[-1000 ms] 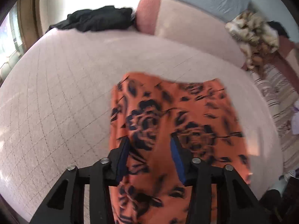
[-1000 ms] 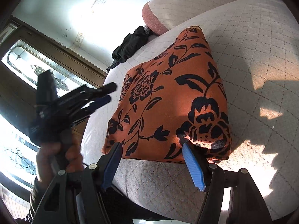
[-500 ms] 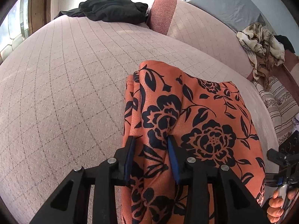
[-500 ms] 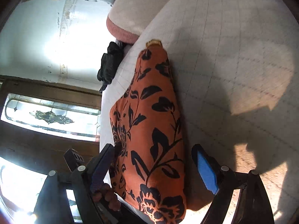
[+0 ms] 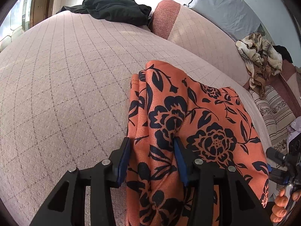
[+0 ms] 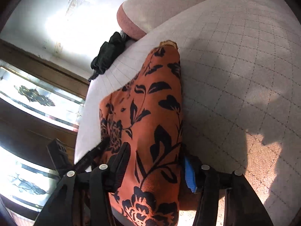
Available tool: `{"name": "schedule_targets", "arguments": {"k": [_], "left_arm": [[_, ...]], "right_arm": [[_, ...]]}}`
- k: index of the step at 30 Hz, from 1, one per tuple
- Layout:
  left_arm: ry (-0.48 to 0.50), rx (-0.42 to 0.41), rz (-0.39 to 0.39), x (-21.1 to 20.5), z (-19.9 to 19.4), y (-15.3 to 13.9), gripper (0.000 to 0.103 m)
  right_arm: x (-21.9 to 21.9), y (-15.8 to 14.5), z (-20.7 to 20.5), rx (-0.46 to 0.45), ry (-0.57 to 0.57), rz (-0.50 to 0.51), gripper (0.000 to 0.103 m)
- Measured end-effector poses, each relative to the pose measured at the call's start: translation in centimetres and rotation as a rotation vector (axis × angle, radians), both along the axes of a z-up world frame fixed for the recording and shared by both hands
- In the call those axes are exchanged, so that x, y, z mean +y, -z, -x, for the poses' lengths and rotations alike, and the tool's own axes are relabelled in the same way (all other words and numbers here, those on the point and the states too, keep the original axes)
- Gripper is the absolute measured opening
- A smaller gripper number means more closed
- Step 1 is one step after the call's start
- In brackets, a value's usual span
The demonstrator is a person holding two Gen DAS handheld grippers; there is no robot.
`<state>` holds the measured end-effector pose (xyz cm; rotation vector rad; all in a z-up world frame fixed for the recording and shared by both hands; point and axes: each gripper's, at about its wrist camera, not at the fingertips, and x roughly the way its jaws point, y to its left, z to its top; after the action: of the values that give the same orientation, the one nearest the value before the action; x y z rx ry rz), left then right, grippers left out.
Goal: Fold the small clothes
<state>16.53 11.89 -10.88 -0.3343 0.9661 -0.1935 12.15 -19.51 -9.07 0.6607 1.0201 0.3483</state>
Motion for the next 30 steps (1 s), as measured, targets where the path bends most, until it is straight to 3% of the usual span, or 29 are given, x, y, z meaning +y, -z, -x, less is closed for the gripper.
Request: {"name": "schedule_targets", "arguments": {"k": [2, 4, 5, 6, 7, 8, 10, 12, 13, 16, 18, 21, 22, 23, 24, 26, 27, 28, 29, 30], "left_arm": [[0.001, -0.005, -0.003, 0.1, 0.2, -0.1, 0.048], [0.001, -0.003, 0.008, 0.1, 0.2, 0.0, 0.048], [0.001, -0.002, 0.013, 0.2, 0.3, 0.0, 0.048], [0.0, -0.001, 0.015, 0.3, 0.3, 0.0, 0.048], [0.0, -0.001, 0.021, 0.5, 0.2, 0.1, 0.048], [0.0, 0.0, 0.028, 0.6, 0.2, 0.1, 0.048], [-0.001, -0.002, 0.03, 0.6, 0.1, 0.2, 0.049], [0.004, -0.007, 0.014, 0.3, 0.0, 0.2, 0.051], [0.006, -0.012, 0.002, 0.2, 0.1, 0.2, 0.051], [0.001, -0.005, 0.031, 0.6, 0.1, 0.3, 0.051], [-0.003, -0.004, 0.033, 0.6, 0.2, 0.3, 0.051], [0.001, -0.008, 0.021, 0.2, 0.2, 0.1, 0.051], [0.002, -0.006, 0.027, 0.2, 0.1, 0.1, 0.051], [0.001, -0.006, 0.029, 0.2, 0.1, 0.1, 0.051], [0.001, -0.006, 0.034, 0.3, 0.2, 0.1, 0.051], [-0.001, -0.005, 0.037, 0.3, 0.1, 0.2, 0.051], [-0.002, -0.007, 0.034, 0.2, 0.0, 0.2, 0.051], [0.002, -0.01, 0.027, 0.1, 0.0, 0.2, 0.052], [0.003, -0.013, 0.014, -0.1, 0.0, 0.2, 0.053], [0.007, -0.017, 0.011, -0.1, 0.1, 0.1, 0.053]], "right_arm": [[-1.6, 0.3, -1.2, -0.004, 0.059, -0.089, 0.069], [-2.7, 2.6, -3.4, 0.071, 0.1, -0.207, 0.069], [-2.8, 4.2, -4.6, 0.141, 0.102, -0.257, 0.065], [-2.4, 5.2, -5.4, 0.182, 0.09, -0.261, 0.051], [-1.5, 4.7, -5.8, 0.168, 0.057, -0.196, 0.039], [-0.4, 3.1, -5.7, 0.105, 0.022, -0.103, 0.035], [1.5, 0.5, -4.7, 0.002, -0.018, 0.047, 0.034], [2.4, 1.9, -4.7, 0.034, -0.028, 0.212, 0.034], [2.3, 2.9, -4.9, 0.053, -0.033, 0.24, 0.037], [0.9, 1.6, -4.7, 0.043, 0.025, 0.119, 0.049], [0.6, 0.3, -5.0, 0.0, 0.027, 0.096, 0.052], [-1.2, 1.9, -7.2, 0.023, 0.088, 0.022, 0.057], [-1.8, 3.9, -8.3, 0.105, 0.101, -0.019, 0.056], [-2.4, 5.3, -9.0, 0.165, 0.123, -0.086, 0.039], [-2.1, 4.9, -9.3, 0.149, 0.096, -0.09, 0.032], [0.1, 1.6, -8.9, 0.031, 0.015, 0.075, 0.029], [0.3, 1.1, -8.7, 0.012, 0.013, 0.105, 0.029], [0.2, 1.6, -8.9, 0.036, 0.02, 0.137, 0.029], [0.1, 2.8, -9.2, 0.078, 0.027, 0.176, 0.037], [-0.1, 3.6, -9.1, 0.089, 0.039, 0.171, 0.039]]}}
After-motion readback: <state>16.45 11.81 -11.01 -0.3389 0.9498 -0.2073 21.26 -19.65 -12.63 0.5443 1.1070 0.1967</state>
